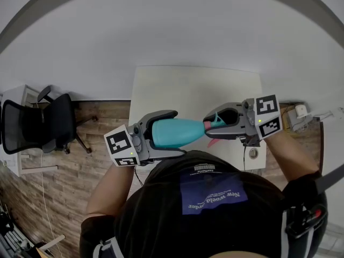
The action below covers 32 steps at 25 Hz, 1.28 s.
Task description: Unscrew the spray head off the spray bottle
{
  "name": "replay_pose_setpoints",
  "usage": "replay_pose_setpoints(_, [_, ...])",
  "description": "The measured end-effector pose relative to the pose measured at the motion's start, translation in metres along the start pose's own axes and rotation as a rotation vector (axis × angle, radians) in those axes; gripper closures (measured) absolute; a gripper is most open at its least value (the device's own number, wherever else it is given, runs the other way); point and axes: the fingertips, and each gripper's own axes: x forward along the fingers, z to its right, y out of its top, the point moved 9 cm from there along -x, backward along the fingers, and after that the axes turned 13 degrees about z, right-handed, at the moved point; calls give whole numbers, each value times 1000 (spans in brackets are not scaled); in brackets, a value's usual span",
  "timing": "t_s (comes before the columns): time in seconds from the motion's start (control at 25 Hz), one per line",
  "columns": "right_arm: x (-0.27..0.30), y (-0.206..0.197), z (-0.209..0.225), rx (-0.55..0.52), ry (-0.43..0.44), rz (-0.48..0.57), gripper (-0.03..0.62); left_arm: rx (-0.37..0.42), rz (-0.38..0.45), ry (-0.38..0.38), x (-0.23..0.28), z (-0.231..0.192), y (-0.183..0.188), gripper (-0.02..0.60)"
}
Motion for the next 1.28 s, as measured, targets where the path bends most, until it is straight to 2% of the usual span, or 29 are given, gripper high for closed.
replay_pose_setpoints(0.2, [2, 7, -26, -415, 45, -131, 468, -255, 85, 2, -3, -5, -14, 81])
replay_pose_setpoints(0.32, [2, 2, -40, -614, 36, -243, 468, -396, 115, -11, -5, -6, -21, 81])
replay_pose_setpoints(0.52, [10, -1, -58, -969, 78, -283, 468, -612, 157, -46, -8, -11, -34, 81])
replay_pose_setpoints(0.6, [11, -3, -61, -1068, 85, -319, 468, -670, 171, -49, -8, -13, -38, 81])
replay_pose_setpoints(0.76, [11, -9, -62, -1178, 95, -386, 468, -791, 185, -45, -8, -17, -48, 81])
replay_pose_setpoints(0.84, [12, -10, -64, -1211, 102, -416, 468, -816, 185, -48, -8, -16, -51, 81])
replay_pose_setpoints(0.92, [13, -11, -66, -1232, 107, -428, 468, -801, 192, -56, -9, -15, -52, 81])
replay_pose_setpoints(1.16, [13, -5, -67, -1296, 86, -427, 467, -663, 255, -75, -9, -15, -46, 81])
replay_pose_setpoints(1.28, [13, -3, -69, -1306, 77, -422, 467, -618, 268, -81, -9, -13, -43, 81])
